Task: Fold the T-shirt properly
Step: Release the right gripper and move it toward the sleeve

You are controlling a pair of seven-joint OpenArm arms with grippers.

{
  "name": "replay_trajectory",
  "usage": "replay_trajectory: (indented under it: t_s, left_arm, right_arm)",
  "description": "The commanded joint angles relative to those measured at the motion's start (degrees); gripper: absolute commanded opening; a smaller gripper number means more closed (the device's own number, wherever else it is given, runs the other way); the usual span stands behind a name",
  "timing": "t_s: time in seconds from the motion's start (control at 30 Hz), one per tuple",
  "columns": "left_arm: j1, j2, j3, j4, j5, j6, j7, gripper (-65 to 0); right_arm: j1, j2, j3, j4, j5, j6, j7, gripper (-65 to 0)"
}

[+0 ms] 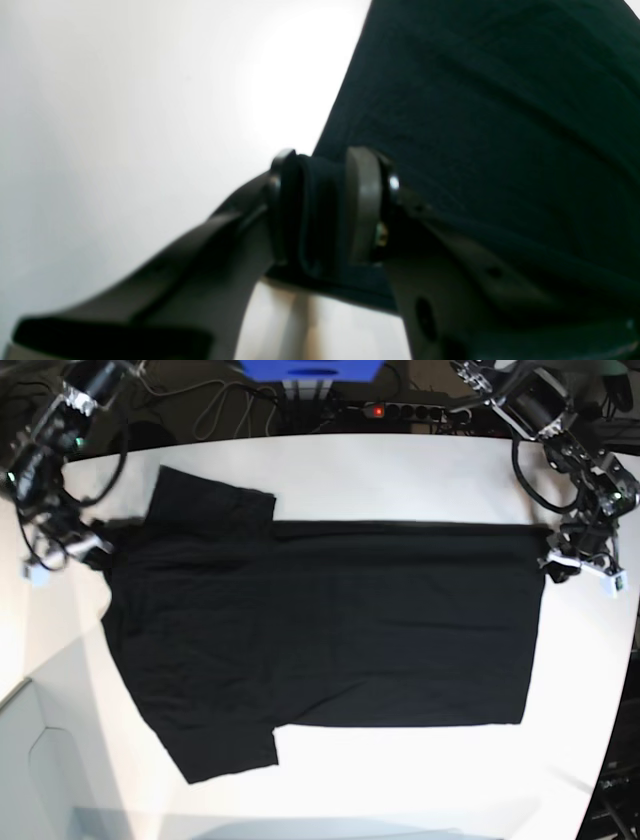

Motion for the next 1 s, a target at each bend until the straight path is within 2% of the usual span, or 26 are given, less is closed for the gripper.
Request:
replay_trajectory:
  t_s: [0.0, 0.13, 0.23, 0.3, 0.5, 0.67, 0.97]
  left_arm:
    - [-0.5, -1.0, -0.2, 1.2, -0.8, -0.1, -0.9, -48.4]
    - [-0.5, -1.0, 0.0, 1.2, -0.8, -0.1, -0.9, -48.4]
    - [-0.5, -1.0, 0.1, 1.2, -0.8, -0.1, -0.9, -48.4]
    - [-0.5, -1.0, 0.1, 1.2, -0.8, -0.1, -0.9, -48.4]
    - [-0.5, -0.9, 0.2, 1.2, -0.8, -0.1, -0.9, -48.4]
    - [-0.5, -0.9, -0.1, 1.1, -0.8, -0.1, -0.9, -48.4]
    - [0.3, -0.9, -0.2, 1.2, -0.8, -0.1, -1.0, -48.4]
  right_arm:
    - [-0.6, 0.1, 1.5, 2.4, 0.8, -0.2, 1.2, -49.9]
    - [-2.8, -2.6, 8.9, 7.9, 0.8, -0.2, 1.2, -49.9]
    - [-4.4, -3.8, 11.1, 8.6, 0.8, -0.2, 0.4, -49.9]
    - [-6.0, -4.4, 10.0, 8.4, 0.8, -0.2, -1.0, -49.9]
    - [-9.3, -8.8, 6.8, 8.0, 0.8, -0.2, -1.8, -49.5]
    - [-10.0, -8.8, 2.6, 6.5, 0.8, -0.2, -1.9, -49.4]
    - [-8.5, -8.8, 0.4, -6.0, 0.8, 0.0, -1.7, -49.4]
